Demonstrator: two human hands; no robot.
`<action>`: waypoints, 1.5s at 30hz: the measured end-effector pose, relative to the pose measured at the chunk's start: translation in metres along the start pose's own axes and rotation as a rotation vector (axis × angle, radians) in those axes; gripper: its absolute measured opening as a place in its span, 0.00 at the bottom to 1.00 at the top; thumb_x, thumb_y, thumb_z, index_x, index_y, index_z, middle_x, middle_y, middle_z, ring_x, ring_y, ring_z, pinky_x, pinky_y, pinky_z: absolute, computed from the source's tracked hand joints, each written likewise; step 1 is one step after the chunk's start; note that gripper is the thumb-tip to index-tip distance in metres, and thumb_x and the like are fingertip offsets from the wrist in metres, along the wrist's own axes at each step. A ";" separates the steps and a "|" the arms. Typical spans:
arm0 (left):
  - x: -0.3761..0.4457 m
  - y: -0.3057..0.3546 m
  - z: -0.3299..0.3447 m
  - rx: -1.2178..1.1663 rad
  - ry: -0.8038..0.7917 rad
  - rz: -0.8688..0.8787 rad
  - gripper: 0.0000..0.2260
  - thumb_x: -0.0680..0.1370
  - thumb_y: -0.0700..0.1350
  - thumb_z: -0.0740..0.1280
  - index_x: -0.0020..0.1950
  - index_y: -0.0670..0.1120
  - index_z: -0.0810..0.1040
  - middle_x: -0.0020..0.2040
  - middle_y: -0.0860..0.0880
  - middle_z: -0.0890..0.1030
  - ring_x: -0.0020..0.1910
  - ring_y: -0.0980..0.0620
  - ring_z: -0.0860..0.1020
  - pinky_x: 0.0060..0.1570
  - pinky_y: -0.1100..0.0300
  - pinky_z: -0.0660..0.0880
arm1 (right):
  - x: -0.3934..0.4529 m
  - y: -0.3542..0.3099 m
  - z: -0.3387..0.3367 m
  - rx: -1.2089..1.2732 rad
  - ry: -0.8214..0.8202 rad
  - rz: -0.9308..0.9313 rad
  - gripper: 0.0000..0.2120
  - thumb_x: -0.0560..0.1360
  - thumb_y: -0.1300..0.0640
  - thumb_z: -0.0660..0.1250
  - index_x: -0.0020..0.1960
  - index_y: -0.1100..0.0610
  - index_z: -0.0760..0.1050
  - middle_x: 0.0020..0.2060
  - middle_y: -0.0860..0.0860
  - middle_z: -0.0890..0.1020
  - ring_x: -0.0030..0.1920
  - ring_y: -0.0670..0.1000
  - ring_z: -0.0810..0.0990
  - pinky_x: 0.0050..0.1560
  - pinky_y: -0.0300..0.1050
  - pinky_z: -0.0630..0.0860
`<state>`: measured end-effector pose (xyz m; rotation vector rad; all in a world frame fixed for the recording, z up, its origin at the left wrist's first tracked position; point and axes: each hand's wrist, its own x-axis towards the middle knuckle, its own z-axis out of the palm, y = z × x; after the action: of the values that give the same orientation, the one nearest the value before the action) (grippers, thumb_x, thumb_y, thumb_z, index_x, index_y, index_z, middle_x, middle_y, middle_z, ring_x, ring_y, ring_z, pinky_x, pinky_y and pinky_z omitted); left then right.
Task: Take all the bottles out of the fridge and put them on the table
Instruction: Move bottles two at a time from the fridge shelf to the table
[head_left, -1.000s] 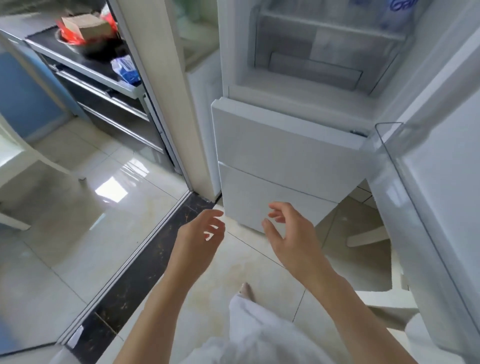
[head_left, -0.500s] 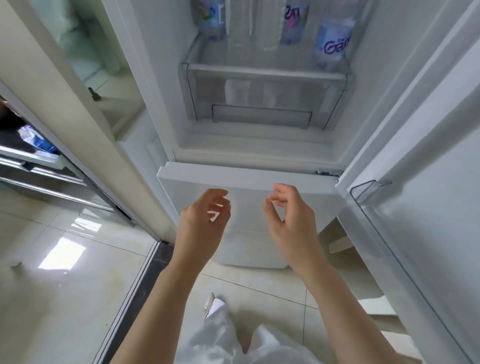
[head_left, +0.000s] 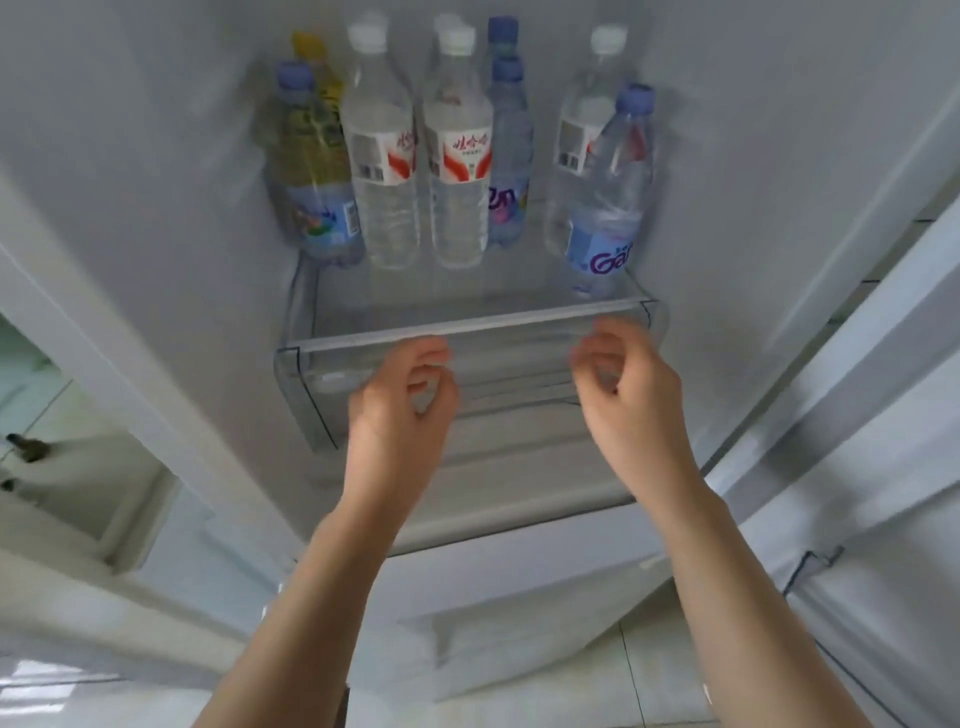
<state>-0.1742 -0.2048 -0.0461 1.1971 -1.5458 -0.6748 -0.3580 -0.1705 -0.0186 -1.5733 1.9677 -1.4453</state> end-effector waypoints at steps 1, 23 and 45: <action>0.015 0.001 0.004 -0.019 -0.018 -0.008 0.11 0.76 0.41 0.67 0.54 0.56 0.77 0.49 0.60 0.82 0.48 0.59 0.81 0.53 0.60 0.78 | 0.013 -0.001 -0.001 -0.008 0.026 0.000 0.15 0.76 0.60 0.67 0.62 0.63 0.73 0.50 0.57 0.82 0.52 0.57 0.80 0.55 0.52 0.75; 0.208 0.025 0.150 -0.390 -0.387 -0.087 0.31 0.80 0.39 0.65 0.79 0.45 0.54 0.78 0.48 0.60 0.75 0.51 0.60 0.67 0.65 0.60 | 0.155 0.028 0.022 0.244 0.103 0.062 0.21 0.69 0.59 0.76 0.54 0.50 0.68 0.52 0.52 0.78 0.50 0.47 0.79 0.50 0.36 0.76; 0.211 0.027 0.157 -0.348 -0.254 0.020 0.30 0.66 0.38 0.79 0.66 0.45 0.74 0.58 0.53 0.81 0.57 0.61 0.79 0.57 0.68 0.74 | 0.147 0.039 0.010 0.424 0.221 0.098 0.29 0.66 0.60 0.78 0.62 0.58 0.68 0.55 0.48 0.79 0.54 0.44 0.79 0.55 0.42 0.77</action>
<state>-0.3265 -0.4143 0.0068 0.8577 -1.5638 -1.0667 -0.4324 -0.3014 0.0008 -1.1602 1.6639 -1.9063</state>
